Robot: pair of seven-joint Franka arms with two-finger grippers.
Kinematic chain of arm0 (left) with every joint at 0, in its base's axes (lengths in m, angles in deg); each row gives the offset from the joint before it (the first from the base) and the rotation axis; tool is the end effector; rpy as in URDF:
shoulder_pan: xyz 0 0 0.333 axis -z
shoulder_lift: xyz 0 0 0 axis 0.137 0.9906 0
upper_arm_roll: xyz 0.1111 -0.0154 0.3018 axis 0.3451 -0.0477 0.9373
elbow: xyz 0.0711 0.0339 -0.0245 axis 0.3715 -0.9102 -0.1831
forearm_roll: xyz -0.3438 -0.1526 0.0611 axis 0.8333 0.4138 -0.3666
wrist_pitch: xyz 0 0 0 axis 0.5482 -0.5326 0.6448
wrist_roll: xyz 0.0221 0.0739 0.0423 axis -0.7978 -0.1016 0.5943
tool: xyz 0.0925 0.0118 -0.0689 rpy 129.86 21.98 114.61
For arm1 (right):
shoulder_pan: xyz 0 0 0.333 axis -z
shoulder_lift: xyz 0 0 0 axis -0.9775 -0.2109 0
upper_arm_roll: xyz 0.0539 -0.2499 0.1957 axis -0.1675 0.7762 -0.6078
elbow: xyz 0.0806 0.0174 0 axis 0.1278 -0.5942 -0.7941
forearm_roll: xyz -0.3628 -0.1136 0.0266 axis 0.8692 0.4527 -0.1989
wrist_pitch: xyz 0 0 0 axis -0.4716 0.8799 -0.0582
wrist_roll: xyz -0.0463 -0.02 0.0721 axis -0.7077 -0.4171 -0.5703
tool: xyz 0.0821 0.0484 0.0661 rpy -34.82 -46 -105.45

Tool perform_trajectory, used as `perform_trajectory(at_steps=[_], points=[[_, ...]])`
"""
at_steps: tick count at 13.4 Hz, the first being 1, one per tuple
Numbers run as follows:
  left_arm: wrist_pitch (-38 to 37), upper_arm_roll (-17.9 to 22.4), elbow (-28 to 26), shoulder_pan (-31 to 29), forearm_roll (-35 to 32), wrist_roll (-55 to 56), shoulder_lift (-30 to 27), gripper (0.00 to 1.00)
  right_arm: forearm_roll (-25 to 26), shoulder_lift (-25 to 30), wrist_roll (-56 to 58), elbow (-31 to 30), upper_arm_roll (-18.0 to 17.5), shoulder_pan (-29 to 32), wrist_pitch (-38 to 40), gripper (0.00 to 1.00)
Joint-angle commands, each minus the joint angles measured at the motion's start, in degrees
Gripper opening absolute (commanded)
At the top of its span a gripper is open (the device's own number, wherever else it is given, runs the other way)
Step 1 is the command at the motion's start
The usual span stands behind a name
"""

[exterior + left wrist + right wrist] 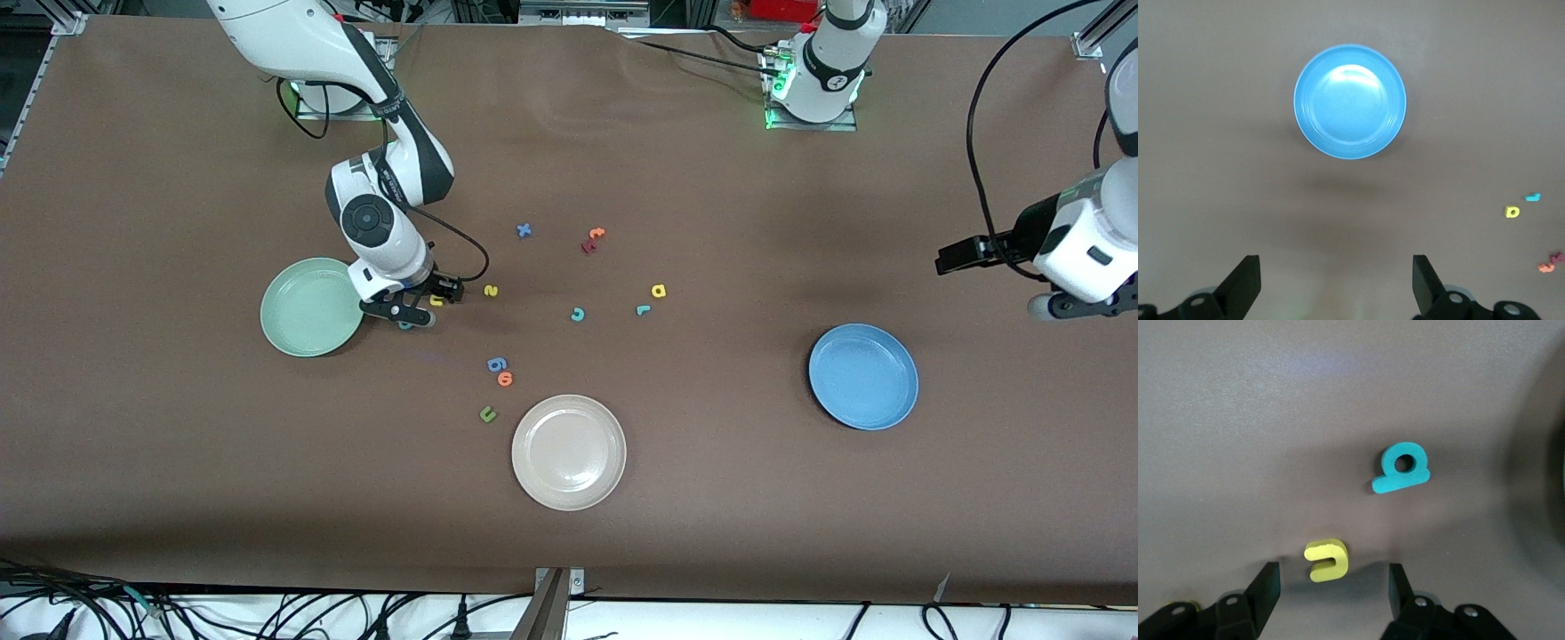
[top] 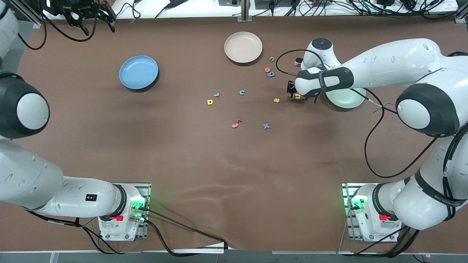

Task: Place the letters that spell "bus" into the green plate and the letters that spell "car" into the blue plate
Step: 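Grasp the yellow u with the right gripper while the left gripper reaches letters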

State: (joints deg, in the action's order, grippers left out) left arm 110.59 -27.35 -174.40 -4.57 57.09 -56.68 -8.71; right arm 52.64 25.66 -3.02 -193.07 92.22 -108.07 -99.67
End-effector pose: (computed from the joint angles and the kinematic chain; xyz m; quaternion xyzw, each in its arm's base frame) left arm 0.5882 0.0032 0.5138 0.9913 0.0776 -0.1064 0.0023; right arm 0.4975 0.2636 0.1858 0.9942 -0.1033 -0.0296 0.0019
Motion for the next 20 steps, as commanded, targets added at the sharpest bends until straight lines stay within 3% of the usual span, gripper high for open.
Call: perform_trajectory(at_steps=[1, 4, 10, 12, 20], points=[[-0.58, -0.41, 3.14, 2.3, 1.3, 0.77, 4.31, 1.0, -0.73, 0.37, 3.78, -0.73, 0.05, -0.07, -1.48, 0.73], [-0.32, -0.41, 3.06, 2.84, 7.62, 1.3, 4.92, 1.0, -0.38, -0.33, 4.05, -0.38, 0.05, -0.25, -1.75, 0.73], [8.18, -0.93, 1.22, 10.12, 9.39, 10.79, 9.14, 1.0, -0.29, -1.91, 3.97, -0.03, 0.05, -0.43, -3.59, 0.71], [12.41, -1.02, -0.8, 12.5, 9.48, 10.97, 10.02, 1.0, -0.29, -1.91, 3.97, -0.03, 0.05, -0.43, -3.59, 0.65], [42.36, -1.11, -25.4, 23.39, 8.34, 20.62, 6.42, 1.0, -0.29, -1.83, 3.97, -0.03, 0.05, -0.43, -3.42, 0.21]])
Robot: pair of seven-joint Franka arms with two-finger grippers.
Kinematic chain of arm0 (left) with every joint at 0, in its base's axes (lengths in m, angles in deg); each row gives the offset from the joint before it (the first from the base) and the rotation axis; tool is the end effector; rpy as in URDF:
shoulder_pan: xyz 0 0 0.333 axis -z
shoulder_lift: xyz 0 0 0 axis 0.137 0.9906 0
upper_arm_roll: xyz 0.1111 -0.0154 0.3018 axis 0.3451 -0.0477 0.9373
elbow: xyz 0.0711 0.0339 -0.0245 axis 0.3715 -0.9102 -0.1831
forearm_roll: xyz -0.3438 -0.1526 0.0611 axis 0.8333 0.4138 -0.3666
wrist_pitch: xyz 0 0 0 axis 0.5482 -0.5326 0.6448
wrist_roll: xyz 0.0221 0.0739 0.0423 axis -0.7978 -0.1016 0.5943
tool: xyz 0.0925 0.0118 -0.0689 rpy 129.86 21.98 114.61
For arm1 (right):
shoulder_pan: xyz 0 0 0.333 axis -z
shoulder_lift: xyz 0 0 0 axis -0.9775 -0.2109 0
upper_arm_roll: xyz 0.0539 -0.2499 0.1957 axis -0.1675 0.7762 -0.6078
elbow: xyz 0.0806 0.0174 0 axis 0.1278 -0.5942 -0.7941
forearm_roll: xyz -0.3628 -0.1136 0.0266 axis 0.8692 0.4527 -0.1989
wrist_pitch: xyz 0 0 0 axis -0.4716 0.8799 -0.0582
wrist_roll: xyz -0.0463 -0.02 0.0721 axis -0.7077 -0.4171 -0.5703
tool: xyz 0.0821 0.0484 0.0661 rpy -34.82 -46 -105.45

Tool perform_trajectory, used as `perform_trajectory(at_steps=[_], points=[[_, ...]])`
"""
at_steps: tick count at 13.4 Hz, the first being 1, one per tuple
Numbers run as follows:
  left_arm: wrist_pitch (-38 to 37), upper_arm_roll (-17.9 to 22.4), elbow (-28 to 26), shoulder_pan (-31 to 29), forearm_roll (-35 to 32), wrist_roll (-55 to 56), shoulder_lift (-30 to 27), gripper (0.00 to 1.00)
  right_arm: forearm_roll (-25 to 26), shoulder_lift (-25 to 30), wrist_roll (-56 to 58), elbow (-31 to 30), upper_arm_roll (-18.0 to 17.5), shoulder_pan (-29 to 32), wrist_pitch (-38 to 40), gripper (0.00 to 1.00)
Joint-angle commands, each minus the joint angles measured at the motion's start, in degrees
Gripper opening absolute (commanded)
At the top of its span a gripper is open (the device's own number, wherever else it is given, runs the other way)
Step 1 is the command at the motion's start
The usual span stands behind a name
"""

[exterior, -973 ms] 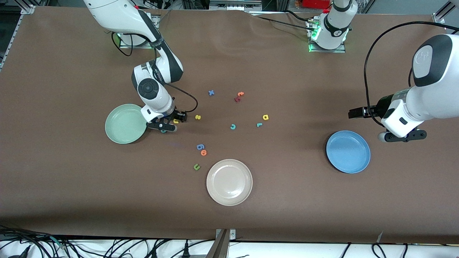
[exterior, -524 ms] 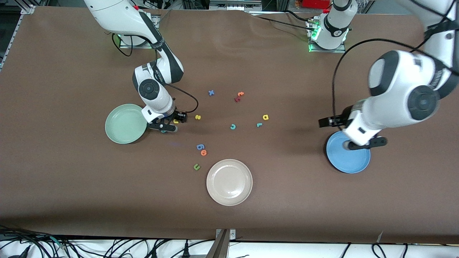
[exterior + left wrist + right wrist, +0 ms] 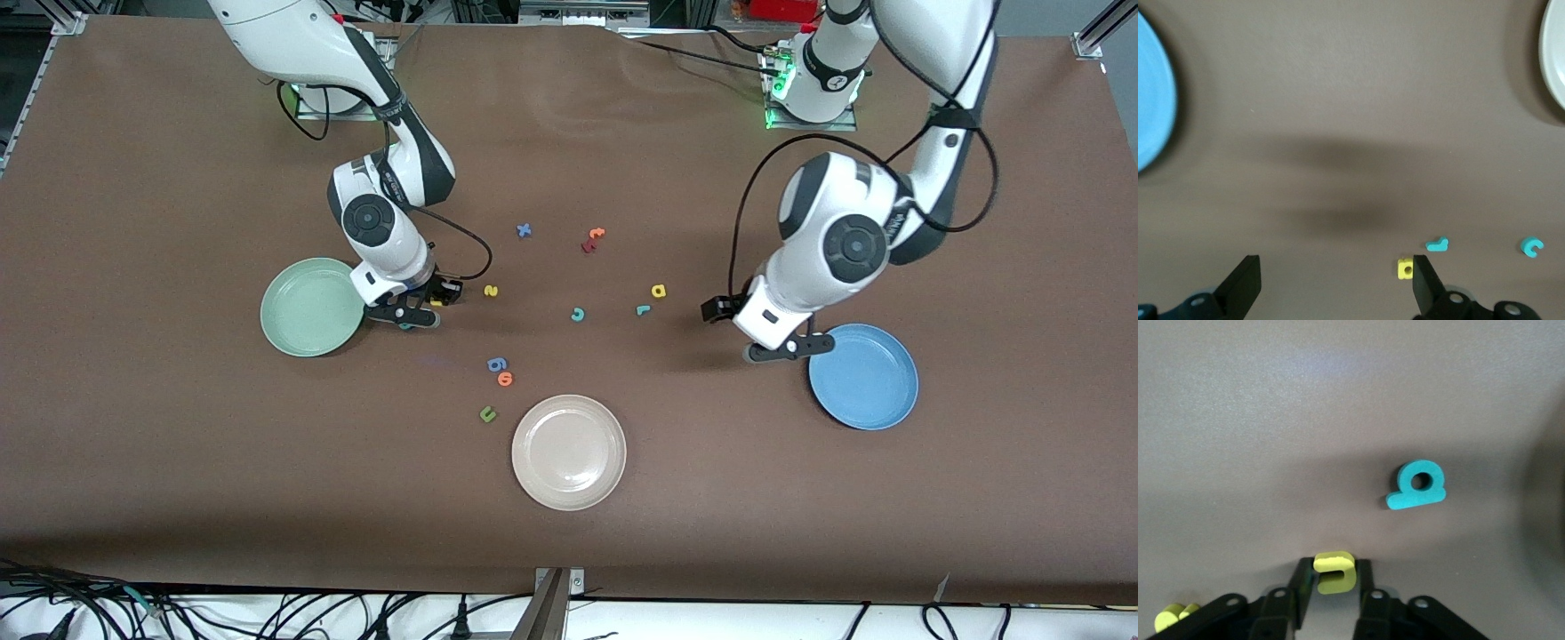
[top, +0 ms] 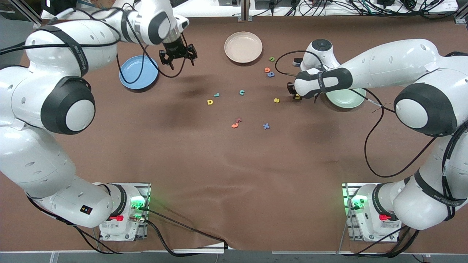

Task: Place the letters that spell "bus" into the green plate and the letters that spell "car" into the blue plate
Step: 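Grasp the yellow u with the right gripper while the left gripper reaches letters, then carry the yellow u over the green plate while the left gripper lowers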

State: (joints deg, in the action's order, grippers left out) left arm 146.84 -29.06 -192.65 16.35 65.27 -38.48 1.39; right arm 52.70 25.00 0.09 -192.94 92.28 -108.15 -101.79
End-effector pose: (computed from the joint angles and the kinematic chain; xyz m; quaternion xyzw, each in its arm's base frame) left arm 0.5704 -0.2360 0.3111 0.9934 0.0889 -0.0587 0.0416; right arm 0.5008 0.2651 0.1832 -0.9970 0.0759 0.0169 0.0046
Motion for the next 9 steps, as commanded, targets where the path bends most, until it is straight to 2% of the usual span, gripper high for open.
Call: perform_trajectory(at_steps=[1, 4, 6, 9], points=[[9.53, 0.69, -8.92, 3.8, -0.37, 4.17, -3.33, 1.0, -0.35, -1.17, 0.86, -0.16, -0.02, -0.35, -1.21, 0.18], [16.76, 0.6, -13.41, 6.53, -2.74, 6.91, -2.71, 1.0, -0.35, -0.65, 1.04, -0.16, 0.07, -0.35, -0.95, 0.16], [17.13, 0.6, -13.07, 8.11, -2.83, 6.22, -0.87, 1.0, -0.35, 0.05, 1.04, -0.16, 0.24, -0.35, 0.36, 0.16], [18.18, 0.43, -12.54, 8.29, -5.47, 6.04, 1.77, 0.93, -0.18, 2.43, 1.56, 1.15, 1.38, -0.17, 5.09, 0.16]])
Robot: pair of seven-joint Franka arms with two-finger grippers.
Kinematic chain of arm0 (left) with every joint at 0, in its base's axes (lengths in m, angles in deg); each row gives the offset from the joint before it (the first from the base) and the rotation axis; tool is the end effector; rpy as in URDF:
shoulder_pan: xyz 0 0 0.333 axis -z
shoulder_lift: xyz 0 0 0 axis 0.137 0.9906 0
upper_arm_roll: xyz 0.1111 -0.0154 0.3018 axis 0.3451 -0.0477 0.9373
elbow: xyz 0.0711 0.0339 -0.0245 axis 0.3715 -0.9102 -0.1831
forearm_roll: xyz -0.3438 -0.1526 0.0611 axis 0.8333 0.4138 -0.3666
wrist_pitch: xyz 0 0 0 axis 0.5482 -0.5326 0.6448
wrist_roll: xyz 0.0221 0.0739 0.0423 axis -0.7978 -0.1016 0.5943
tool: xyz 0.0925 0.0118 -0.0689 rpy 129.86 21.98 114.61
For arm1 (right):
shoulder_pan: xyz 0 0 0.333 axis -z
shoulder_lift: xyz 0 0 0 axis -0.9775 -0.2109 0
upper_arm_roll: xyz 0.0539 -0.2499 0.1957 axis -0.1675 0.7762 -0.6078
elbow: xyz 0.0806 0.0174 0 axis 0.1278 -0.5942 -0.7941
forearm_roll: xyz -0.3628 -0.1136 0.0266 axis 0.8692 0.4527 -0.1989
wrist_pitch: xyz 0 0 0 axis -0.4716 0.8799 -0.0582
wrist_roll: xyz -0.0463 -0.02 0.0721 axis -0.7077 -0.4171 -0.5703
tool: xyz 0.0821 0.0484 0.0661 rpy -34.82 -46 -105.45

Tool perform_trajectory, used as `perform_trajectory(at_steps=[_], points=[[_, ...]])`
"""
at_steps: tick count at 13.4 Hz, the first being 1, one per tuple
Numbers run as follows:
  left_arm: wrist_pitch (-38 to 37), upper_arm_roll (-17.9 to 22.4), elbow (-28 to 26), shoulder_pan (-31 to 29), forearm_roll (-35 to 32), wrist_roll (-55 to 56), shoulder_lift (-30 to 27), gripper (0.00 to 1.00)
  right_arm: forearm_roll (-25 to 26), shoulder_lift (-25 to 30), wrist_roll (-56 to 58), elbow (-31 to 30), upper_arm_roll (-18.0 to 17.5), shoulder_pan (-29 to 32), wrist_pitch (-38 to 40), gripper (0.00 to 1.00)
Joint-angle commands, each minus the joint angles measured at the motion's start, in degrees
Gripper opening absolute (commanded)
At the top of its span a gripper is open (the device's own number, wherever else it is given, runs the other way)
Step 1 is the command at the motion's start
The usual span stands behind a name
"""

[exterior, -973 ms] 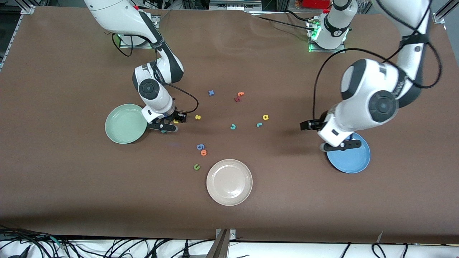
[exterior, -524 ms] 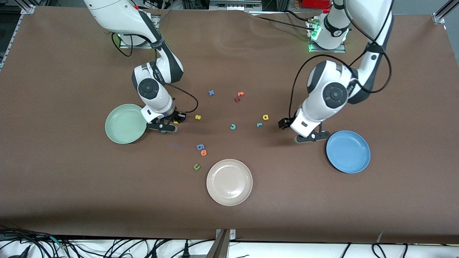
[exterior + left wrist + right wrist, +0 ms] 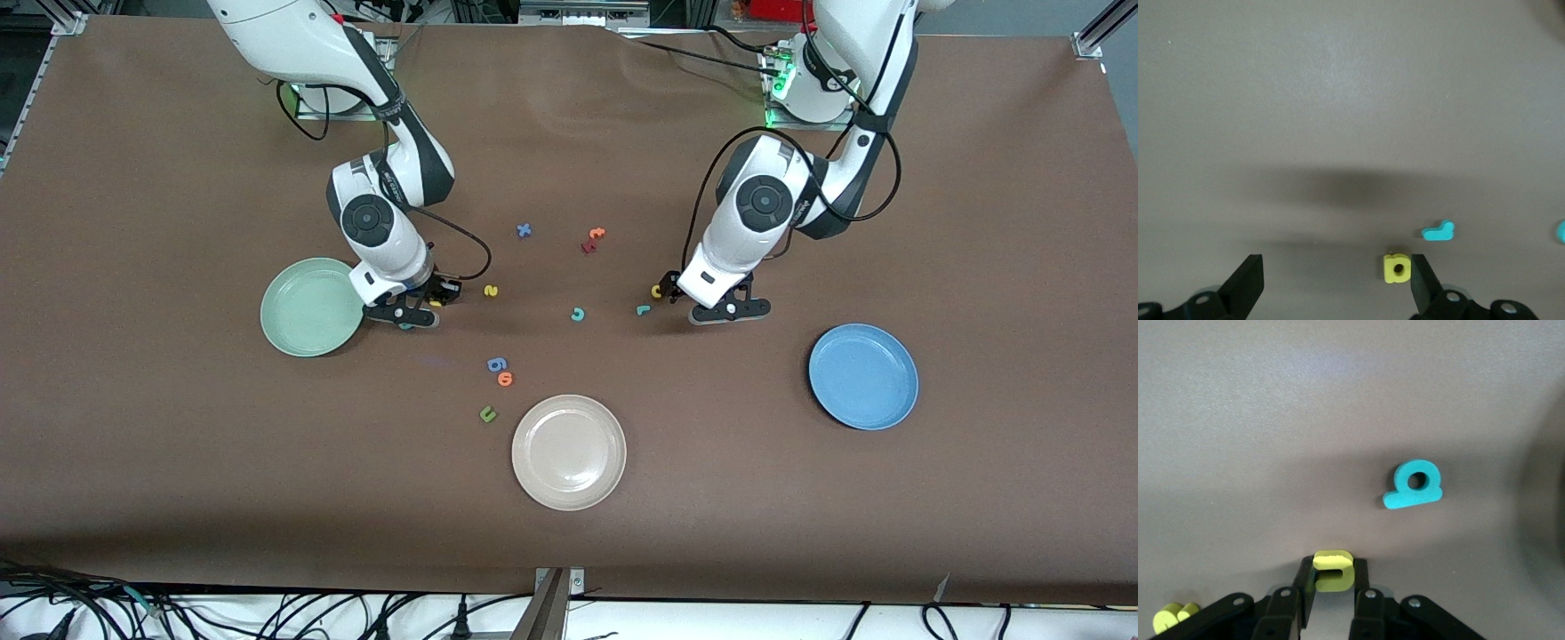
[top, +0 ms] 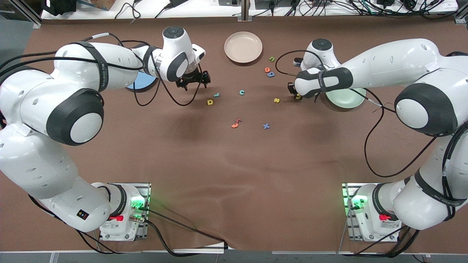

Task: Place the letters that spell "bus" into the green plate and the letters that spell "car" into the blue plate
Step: 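Carry the yellow u over the green plate while the left gripper lowers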

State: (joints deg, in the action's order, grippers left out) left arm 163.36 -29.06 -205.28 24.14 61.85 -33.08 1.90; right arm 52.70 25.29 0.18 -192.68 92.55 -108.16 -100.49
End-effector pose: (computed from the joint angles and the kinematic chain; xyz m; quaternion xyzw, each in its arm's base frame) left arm 0.5041 -0.2848 0.2406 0.9977 0.0609 -0.0203 0.0197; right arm 0.5017 0.2630 0.1858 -0.9968 0.0769 0.0222 0.0010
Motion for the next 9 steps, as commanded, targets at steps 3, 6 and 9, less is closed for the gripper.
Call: perform_trajectory(at_steps=[3, 6, 9], points=[[1.76, 0.34, 1.75, 1.12, -2.23, 0.64, 3.54, 0.93, -0.09, 4.42, 4.71, 5.63, 4.44, -0.16, 15.2, 0.16], [1.76, 0.25, 2.03, 1.56, -2.14, 1.43, 4.16, 0.94, -0.09, 7.23, 9.55, 6.44, 8.84, -0.08, 21.29, 0.16], [1.67, -0.27, 2.38, 2.61, -1.35, 1.78, 5.57, 0.94, -0.09, 8.03, 15.51, 6.09, 13.32, -0.08, 25.42, 0.16]])
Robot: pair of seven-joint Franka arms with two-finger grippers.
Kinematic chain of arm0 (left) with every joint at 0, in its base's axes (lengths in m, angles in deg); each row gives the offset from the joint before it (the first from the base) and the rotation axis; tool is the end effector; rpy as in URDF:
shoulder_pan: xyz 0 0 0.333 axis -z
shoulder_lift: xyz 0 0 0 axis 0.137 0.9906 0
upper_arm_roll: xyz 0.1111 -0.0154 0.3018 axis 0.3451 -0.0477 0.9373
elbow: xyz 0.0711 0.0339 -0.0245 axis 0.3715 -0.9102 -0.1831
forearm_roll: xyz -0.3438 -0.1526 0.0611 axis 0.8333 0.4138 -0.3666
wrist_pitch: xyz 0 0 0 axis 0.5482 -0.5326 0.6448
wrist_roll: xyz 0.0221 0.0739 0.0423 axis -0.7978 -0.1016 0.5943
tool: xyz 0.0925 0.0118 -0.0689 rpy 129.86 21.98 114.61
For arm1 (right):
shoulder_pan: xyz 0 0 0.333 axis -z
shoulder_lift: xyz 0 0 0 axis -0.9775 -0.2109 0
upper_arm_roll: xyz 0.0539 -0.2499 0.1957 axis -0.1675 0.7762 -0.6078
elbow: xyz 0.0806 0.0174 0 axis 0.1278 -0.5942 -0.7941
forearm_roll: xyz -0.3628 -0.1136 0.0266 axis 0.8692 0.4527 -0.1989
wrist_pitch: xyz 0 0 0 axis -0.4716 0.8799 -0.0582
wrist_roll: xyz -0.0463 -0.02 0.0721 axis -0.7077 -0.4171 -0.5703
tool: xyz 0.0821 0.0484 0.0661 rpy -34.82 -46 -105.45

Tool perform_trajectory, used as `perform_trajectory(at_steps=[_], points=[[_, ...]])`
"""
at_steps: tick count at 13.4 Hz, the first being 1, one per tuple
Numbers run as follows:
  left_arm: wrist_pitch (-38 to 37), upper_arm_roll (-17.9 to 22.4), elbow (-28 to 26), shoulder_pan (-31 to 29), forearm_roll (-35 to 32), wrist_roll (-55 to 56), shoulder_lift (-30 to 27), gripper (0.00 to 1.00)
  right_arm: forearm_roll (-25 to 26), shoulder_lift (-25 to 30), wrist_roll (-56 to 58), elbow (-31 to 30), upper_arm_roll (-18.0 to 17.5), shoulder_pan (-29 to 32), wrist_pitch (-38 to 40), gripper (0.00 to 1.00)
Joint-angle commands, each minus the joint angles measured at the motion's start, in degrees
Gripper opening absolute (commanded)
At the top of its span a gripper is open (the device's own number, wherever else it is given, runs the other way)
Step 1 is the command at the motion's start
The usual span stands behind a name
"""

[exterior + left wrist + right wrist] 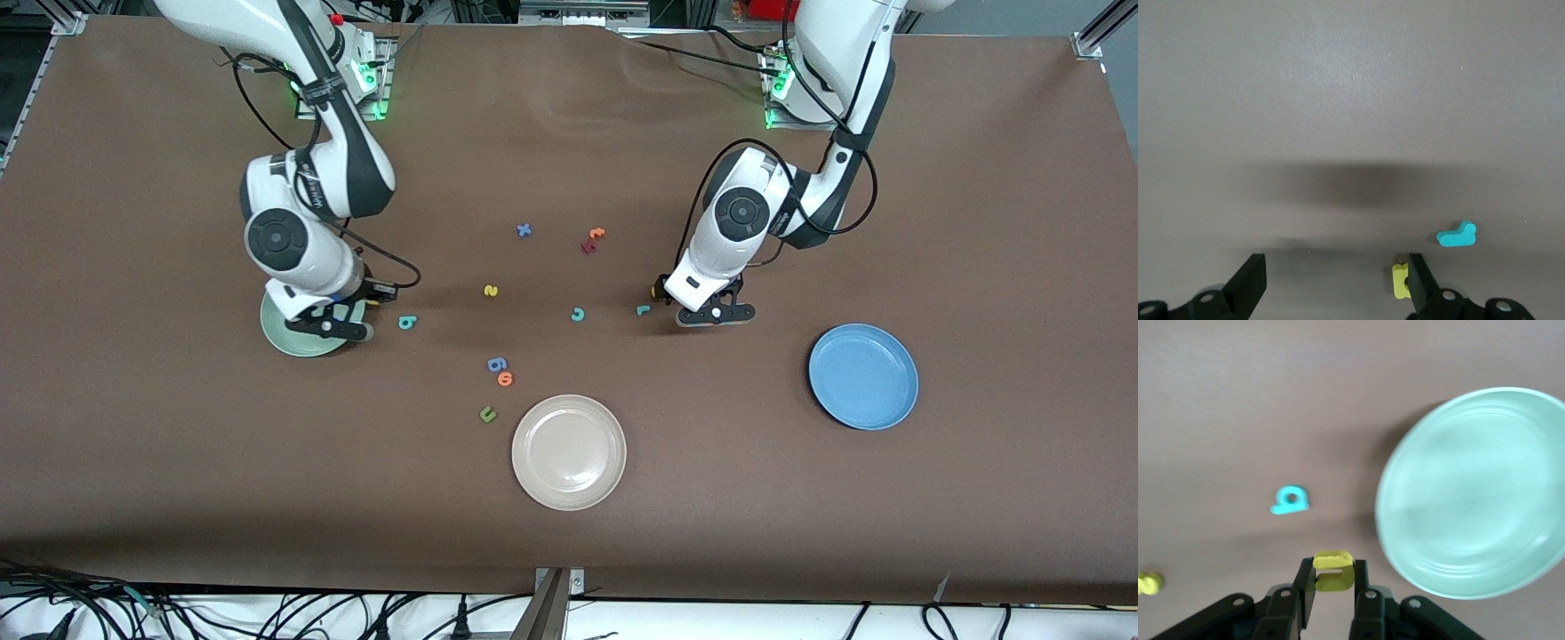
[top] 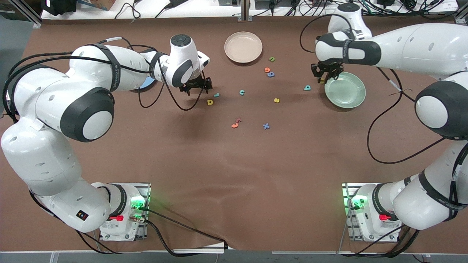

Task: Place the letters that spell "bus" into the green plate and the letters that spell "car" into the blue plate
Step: 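Carry the yellow u over the green plate while the left gripper lowers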

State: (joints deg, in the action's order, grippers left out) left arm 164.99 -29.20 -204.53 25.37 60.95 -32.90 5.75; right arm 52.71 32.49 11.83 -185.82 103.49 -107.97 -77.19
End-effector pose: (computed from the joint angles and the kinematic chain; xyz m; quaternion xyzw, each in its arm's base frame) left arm 0.4983 -0.2967 0.2089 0.9986 0.0452 -0.0277 0.0064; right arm 0.5471 0.1713 0.2765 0.9936 -0.0622 -0.0864 0.0379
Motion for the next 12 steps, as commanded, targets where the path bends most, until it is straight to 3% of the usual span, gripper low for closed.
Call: perform_trajectory(at_steps=[1, 6, 12], points=[[0.04, -0.13, 1.81, 1.9, -0.36, 1.78, 2.06, 0.94, -0.1, 0.91, 6.23, -0.95, 4.13, -0.27, 3.18, 0.16], [0.12, -0.22, 1.9, 3.66, -0.36, 5.03, 2.94, 0.94, -0.1, 0.04, 16.52, -4.37, 11.17, -0.09, 4.07, 0.17], [-0.14, -0.31, 5.68, 4.28, -0.45, 7.67, 6.55, 0.93, -0.54, -3.91, 18.82, -6.66, 11.36, 0.88, 0.83, 0.18]])
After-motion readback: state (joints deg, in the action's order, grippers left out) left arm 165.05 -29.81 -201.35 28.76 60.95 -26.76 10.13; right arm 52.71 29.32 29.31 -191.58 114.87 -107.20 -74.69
